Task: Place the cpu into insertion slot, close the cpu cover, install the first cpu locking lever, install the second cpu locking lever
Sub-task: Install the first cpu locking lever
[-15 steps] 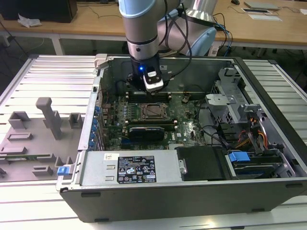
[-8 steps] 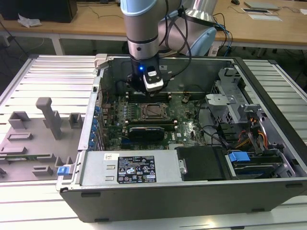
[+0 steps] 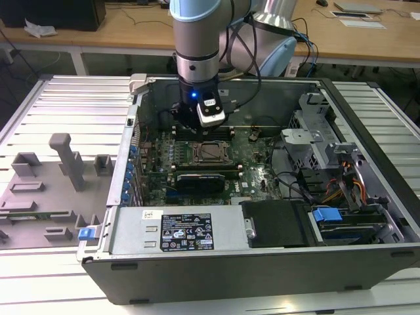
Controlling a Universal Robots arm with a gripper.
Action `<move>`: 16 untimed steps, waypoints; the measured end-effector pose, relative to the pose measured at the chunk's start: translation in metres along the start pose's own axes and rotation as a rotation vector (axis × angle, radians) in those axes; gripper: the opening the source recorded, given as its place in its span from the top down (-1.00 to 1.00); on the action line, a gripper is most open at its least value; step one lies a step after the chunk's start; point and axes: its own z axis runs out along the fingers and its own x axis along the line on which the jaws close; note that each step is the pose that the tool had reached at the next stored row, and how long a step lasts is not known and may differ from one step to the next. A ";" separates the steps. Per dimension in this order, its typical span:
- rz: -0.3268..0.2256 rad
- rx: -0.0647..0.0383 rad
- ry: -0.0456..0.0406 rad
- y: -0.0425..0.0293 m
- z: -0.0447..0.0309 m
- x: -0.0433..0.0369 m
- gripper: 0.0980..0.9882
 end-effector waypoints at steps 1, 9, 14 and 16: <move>0.000 0.000 0.0002 0.0000 0.0001 0.0000 0.98; -0.064 -0.002 0.0102 0.0058 0.0024 -0.0227 0.98; -0.100 0.003 0.0138 0.0028 0.0025 -0.0243 0.98; -0.107 0.006 0.0139 -0.0004 0.0024 -0.0251 0.98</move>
